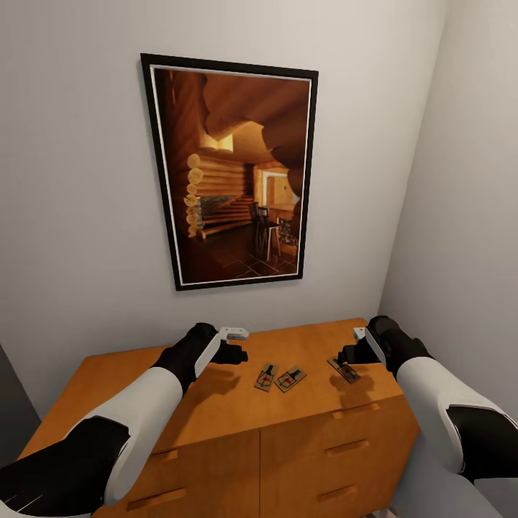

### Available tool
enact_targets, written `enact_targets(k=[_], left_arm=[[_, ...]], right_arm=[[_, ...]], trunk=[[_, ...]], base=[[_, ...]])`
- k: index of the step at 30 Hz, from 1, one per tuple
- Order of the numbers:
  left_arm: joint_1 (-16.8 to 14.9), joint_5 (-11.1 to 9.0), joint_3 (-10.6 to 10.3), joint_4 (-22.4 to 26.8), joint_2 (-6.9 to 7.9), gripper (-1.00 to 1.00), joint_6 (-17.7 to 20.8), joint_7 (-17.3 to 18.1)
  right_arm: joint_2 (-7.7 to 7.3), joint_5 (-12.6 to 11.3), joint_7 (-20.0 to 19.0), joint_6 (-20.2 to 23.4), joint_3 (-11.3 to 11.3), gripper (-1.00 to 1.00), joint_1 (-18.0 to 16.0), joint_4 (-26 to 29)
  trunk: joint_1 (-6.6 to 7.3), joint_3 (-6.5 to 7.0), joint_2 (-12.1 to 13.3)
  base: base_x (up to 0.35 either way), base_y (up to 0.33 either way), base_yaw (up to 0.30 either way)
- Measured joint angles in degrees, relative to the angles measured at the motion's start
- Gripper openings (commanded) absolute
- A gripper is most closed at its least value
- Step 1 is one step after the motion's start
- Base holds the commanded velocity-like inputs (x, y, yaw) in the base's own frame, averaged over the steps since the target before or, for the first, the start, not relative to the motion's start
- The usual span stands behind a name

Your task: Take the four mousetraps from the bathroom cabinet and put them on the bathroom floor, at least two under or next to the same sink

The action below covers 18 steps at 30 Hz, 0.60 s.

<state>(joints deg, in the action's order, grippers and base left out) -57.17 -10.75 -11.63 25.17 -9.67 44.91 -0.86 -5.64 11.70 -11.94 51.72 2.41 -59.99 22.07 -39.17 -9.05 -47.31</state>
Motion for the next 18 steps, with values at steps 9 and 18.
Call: enact_targets(k=[9,18], left_arm=[[0.0,-0.1,0.0,-0.1,-0.03,1.0,0.0,0.0],[0.0,-0.1,0.0,0.1,-0.04,1.0,0.0,0.0]], right_arm=[[0.0,0.0,0.0,0.0,0.0,1.0,0.0,0.0],[0.0,0.0,0.0,0.0,0.0,1.0,0.0,0.0]], trunk=[[0.0,0.0,0.0],[0.0,0.0,0.0]], base=[[0.0,0.0,0.0],[0.0,0.0,0.0]])
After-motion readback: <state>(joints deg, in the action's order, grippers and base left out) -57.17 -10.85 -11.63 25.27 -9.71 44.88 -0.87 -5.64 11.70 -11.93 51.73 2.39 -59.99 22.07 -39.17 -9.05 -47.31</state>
